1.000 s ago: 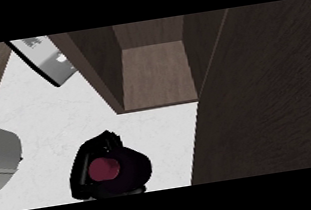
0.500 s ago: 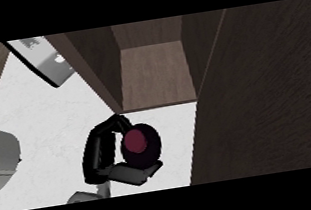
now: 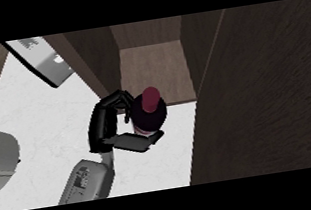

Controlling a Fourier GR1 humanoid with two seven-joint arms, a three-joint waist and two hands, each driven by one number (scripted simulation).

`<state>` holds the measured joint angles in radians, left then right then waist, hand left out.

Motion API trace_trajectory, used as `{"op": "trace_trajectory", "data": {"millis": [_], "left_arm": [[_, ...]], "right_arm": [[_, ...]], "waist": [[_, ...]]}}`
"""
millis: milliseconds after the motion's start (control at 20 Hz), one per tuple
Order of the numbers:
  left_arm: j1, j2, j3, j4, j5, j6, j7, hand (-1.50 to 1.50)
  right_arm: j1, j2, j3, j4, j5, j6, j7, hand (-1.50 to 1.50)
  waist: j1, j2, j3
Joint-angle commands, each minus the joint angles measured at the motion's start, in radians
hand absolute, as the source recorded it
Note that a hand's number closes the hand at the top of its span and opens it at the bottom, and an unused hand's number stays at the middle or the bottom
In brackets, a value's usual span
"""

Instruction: Pick up the wine, place it into the cabinet and close the cabinet

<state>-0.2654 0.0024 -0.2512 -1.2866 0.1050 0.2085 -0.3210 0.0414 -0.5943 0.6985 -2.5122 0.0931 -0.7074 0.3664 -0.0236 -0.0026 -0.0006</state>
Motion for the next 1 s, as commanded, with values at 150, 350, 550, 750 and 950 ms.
{"op": "trace_trajectory", "data": {"millis": [150,350,550,750,950], "left_arm": [[-0.175,-0.002,0.036,0.168,0.019,0.019,0.035,1.5],[-0.212,-0.002,0.008,0.255,0.049,0.051,-0.028,1.5],[-0.271,-0.002,0.034,0.375,0.109,0.024,-0.107,1.5],[-0.396,-0.002,-0.023,0.41,0.173,0.105,-0.033,1.5],[-0.453,-0.002,-0.001,0.55,0.243,0.087,-0.126,1.5]], "right_arm": [[0.075,-0.029,0.032,-0.219,0.035,-0.003,0.072,-1.5],[0.035,-0.043,-0.006,-0.225,-0.001,0.017,0.083,-1.5],[0.055,-0.016,0.033,-0.189,0.008,0.012,0.019,-1.5],[0.112,-0.048,0.029,-0.222,-0.003,0.008,-0.002,-1.5],[0.097,-0.021,0.052,-0.176,-0.026,0.02,-0.038,-1.5]], "waist": [[-0.01,0.0,-0.001],[-0.009,0.003,-0.001],[-0.015,0.005,-0.001],[-0.023,0.002,-0.001],[-0.029,0.008,-0.001]]}}
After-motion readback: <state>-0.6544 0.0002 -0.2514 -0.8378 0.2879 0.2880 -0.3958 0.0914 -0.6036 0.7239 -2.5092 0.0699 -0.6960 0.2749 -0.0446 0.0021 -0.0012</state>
